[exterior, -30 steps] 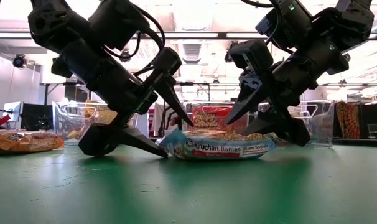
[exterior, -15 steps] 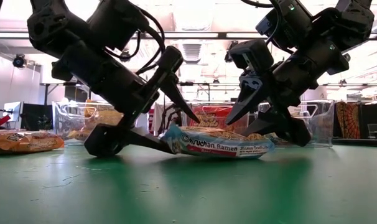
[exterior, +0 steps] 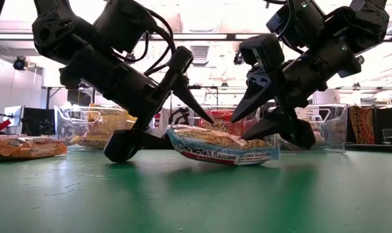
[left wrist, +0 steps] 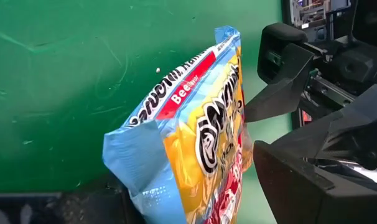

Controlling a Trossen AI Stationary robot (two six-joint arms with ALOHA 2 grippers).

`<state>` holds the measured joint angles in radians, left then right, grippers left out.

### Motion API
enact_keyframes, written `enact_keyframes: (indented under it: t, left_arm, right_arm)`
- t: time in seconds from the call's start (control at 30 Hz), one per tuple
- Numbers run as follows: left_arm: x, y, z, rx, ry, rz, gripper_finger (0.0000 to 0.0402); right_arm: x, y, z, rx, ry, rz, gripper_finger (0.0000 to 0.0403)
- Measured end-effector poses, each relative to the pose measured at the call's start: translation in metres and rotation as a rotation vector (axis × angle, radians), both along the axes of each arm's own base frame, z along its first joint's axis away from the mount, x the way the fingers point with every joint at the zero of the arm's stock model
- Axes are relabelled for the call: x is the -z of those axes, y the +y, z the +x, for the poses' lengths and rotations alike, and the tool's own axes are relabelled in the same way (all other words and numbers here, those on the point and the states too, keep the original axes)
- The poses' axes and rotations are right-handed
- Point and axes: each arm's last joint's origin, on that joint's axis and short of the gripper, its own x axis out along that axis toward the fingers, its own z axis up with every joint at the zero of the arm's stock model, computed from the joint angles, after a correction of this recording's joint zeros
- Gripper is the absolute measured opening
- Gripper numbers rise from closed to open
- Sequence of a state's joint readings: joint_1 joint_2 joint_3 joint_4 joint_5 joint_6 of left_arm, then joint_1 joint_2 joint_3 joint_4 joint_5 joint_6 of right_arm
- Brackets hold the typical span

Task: Sort Maruchan noodles
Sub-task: Put the blue noodle pack into the right transparent bin

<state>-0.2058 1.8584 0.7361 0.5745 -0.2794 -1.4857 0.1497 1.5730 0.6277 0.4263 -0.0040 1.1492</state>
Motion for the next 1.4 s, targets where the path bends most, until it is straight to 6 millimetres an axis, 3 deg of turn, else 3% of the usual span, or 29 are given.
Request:
enact_keyframes:
  t: [0.33, 0.73, 1.1, 1.4]
  left_arm:
    - [0.000, 0.000, 0.000, 0.009, 0.002, 0.006, 0.0231]
    - [0.000, 0.000, 0.000, 0.036, 0.009, 0.013, 0.0228]
    - [0.000, 0.000, 0.001, 0.036, 0.002, 0.012, 0.0117]
    - [-0.004, 0.003, 0.003, 0.115, -0.027, 0.124, 0.0124]
  right_arm:
    - [-0.002, 0.000, 0.000, -0.041, -0.020, -0.052, 0.0155]
    - [-0.017, -0.007, -0.002, -0.070, -0.076, -0.080, 0.0155]
    - [-0.019, -0.007, -0.002, -0.072, -0.080, -0.081, 0.0155]
    - [-0.030, -0.020, -0.005, -0.246, -0.114, 0.002, 0.0155]
